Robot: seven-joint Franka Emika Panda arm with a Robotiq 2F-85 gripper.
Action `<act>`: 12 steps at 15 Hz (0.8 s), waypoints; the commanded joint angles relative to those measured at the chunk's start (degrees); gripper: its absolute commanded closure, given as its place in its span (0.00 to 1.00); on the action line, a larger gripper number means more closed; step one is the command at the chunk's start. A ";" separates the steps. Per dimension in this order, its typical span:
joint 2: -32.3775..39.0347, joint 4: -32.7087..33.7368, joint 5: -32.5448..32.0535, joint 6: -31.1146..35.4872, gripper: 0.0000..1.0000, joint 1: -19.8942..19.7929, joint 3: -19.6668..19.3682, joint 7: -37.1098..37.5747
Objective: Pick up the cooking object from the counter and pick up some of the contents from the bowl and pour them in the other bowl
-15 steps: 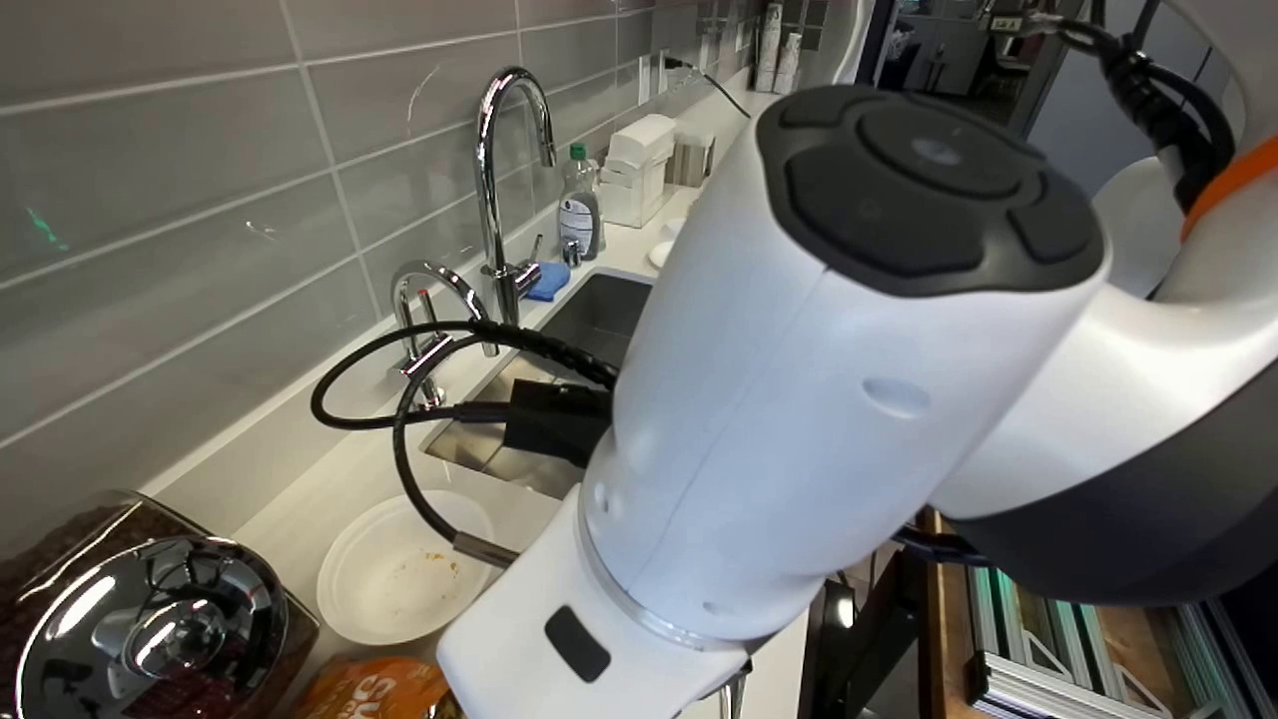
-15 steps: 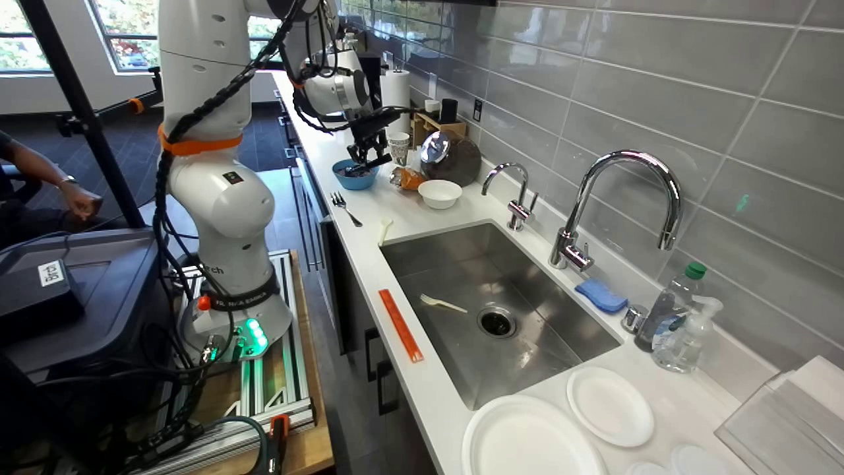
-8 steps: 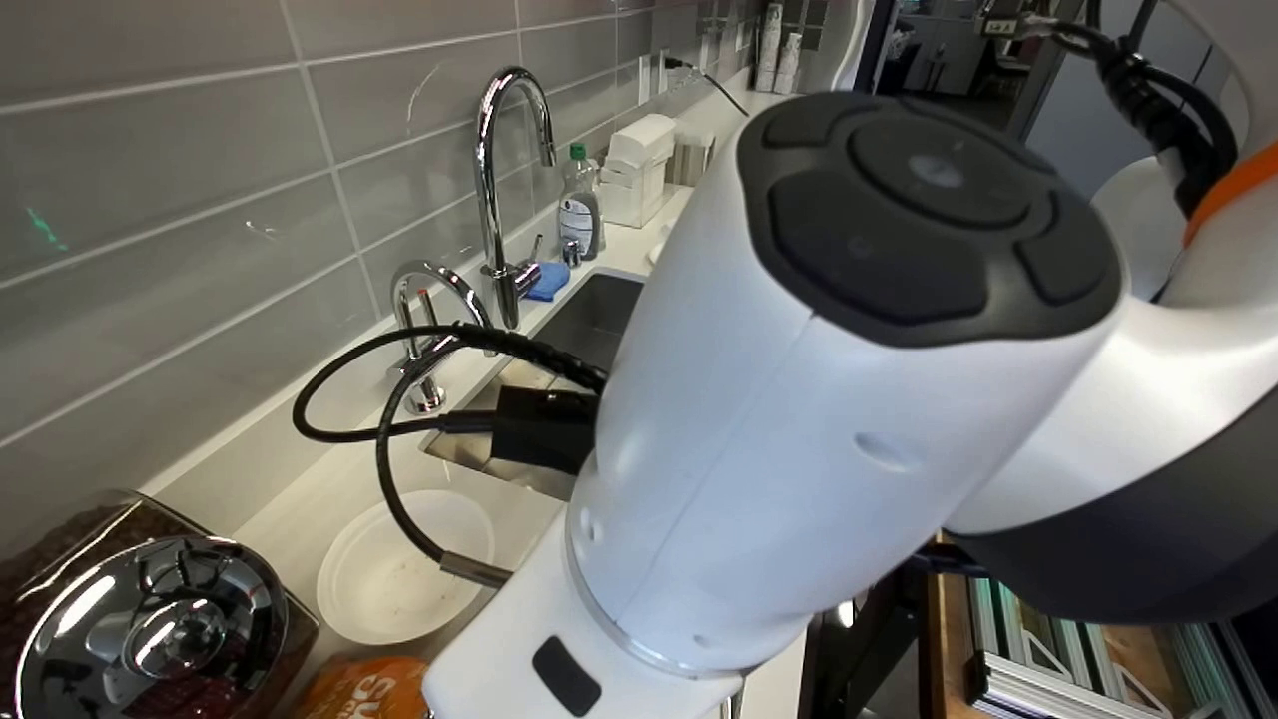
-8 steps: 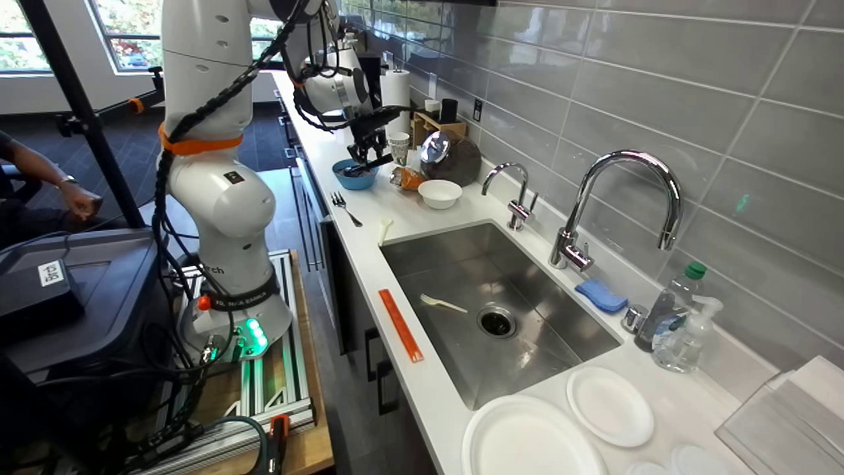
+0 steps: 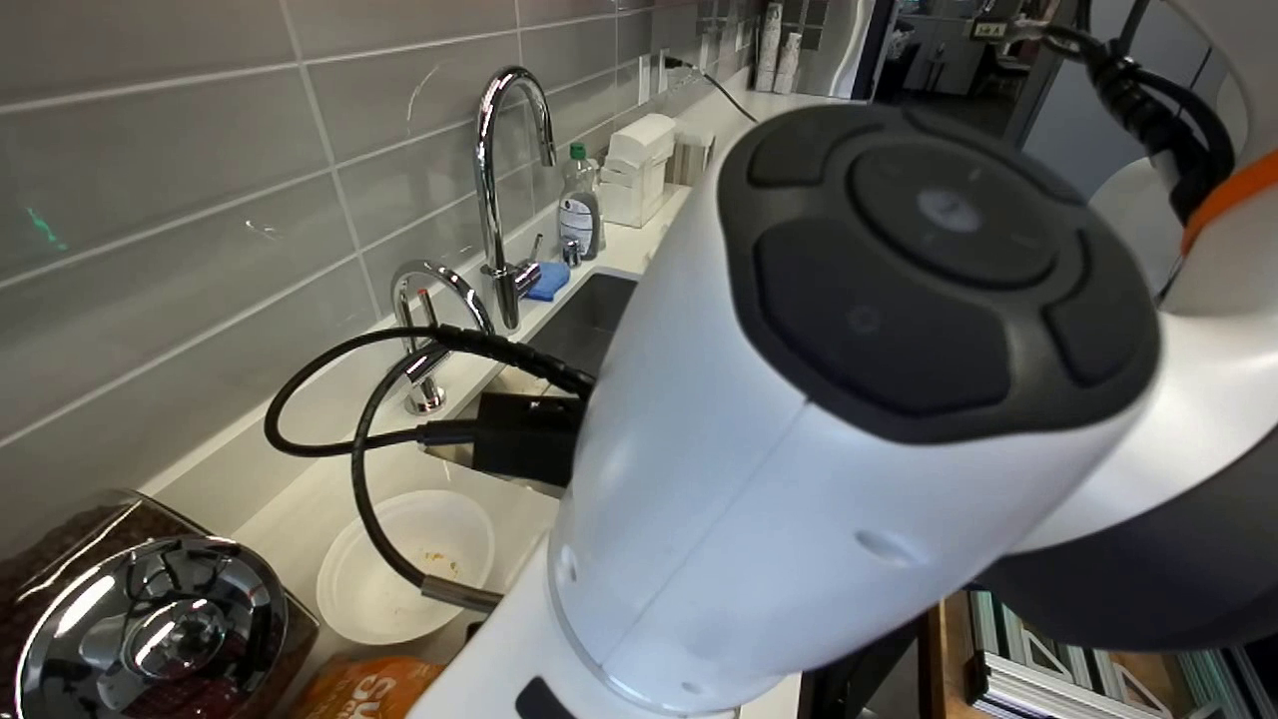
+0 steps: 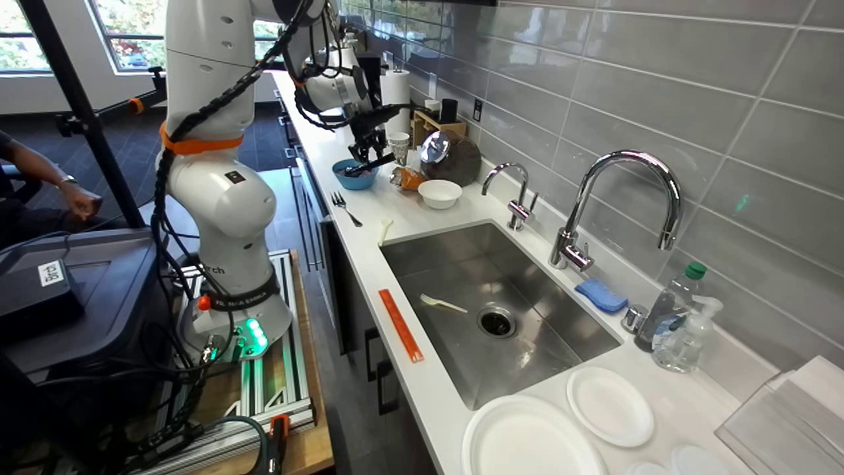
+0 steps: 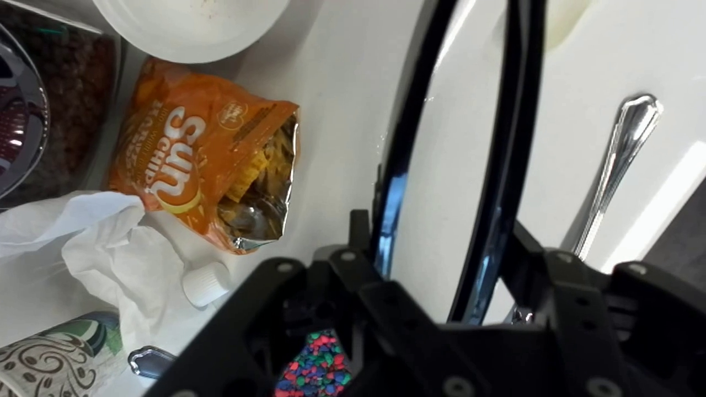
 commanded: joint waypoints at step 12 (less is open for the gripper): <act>0.91 2.07 -2.27 -1.93 0.73 0.79 -0.19 1.96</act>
